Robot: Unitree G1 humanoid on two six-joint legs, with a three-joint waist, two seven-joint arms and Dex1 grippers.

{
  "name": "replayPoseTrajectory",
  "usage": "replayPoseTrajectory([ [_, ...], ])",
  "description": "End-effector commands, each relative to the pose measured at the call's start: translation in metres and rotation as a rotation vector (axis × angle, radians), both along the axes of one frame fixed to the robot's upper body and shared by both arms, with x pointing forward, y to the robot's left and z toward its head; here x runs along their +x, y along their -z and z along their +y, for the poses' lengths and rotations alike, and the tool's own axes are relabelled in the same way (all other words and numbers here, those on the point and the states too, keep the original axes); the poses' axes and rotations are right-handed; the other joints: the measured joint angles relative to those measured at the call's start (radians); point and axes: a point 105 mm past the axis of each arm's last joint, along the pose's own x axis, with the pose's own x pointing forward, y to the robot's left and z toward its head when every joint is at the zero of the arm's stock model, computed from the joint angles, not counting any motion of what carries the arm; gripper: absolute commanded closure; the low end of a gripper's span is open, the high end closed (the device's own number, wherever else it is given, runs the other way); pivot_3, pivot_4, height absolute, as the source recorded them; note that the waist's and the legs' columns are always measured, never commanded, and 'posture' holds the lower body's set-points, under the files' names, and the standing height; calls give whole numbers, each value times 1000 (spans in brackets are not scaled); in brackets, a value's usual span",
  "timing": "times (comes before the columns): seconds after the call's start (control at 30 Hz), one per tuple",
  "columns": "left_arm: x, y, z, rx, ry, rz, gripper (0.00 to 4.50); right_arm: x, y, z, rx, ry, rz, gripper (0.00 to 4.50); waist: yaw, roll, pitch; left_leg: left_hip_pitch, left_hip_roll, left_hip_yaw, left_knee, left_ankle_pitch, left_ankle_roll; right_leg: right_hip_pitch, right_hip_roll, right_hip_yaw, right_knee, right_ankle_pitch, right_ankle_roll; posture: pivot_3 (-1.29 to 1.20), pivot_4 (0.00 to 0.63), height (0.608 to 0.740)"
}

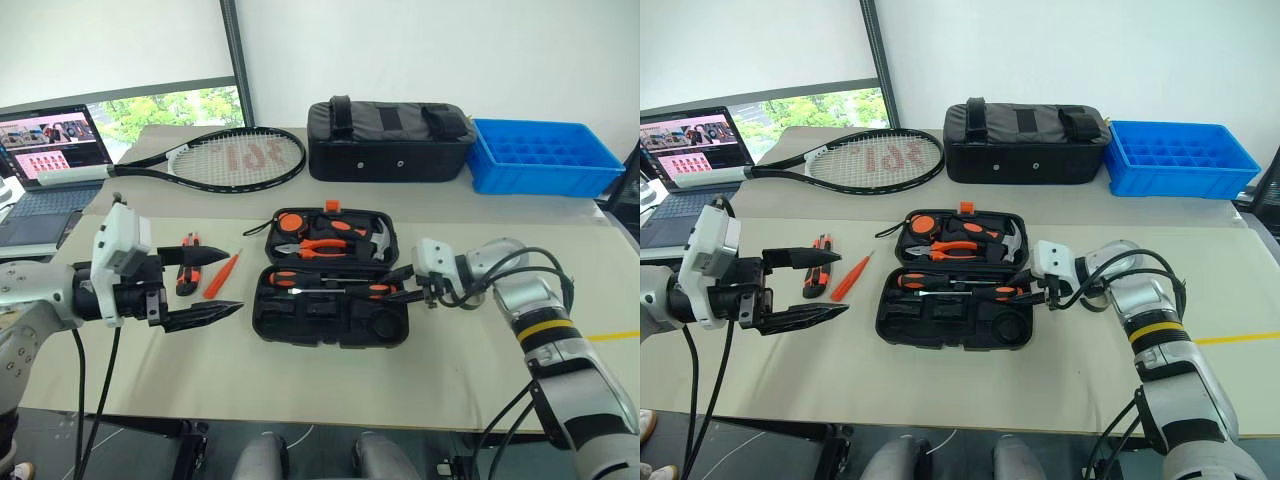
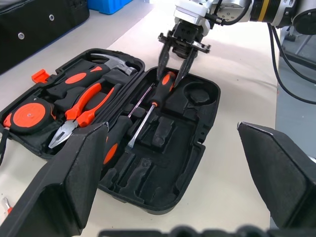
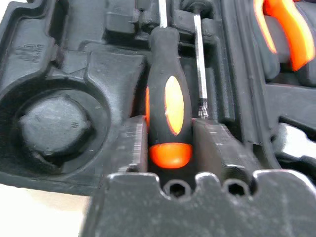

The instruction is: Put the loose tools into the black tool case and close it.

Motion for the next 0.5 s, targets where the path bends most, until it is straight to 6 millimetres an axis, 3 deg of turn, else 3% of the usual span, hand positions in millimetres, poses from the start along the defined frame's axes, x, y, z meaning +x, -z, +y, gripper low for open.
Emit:
replayPoseTrajectory([
  [0.03,0,-8,-2,13,25,-41,0,5,-24,-6,42,23,-58,940,0,0,0,0,0,0,0,0,0,0,0,0,0,0,0,0,150,708],
  [0.07,0,-8,-2,15,27,-40,0,6,-32,-6,73,36,-53,584,0,0,0,0,0,0,0,0,0,0,0,0,0,0,0,0,150,708],
  [0.17,1,-7,-2,17,30,-37,0,8,-51,1,190,63,-29,584,0,0,0,0,0,0,0,0,0,0,0,0,0,0,0,0,150,708],
  [0.27,3,-7,-3,17,35,-38,0,1,-56,16,301,39,35,584,-6,0,0,0,1,0,0,0,0,0,1,0,1,0,0,0,150,708],
  [0.37,4,-7,-3,18,42,-40,0,-8,-37,30,328,11,86,1311,-7,0,0,1,1,0,-1,0,0,0,2,0,1,0,0,0,150,708],
  [0.5,4,-7,-3,19,47,-37,0,-6,-32,38,355,30,84,2647,-1,1,1,-1,1,-1,0,0,0,-1,1,0,1,0,0,0,150,708],
])
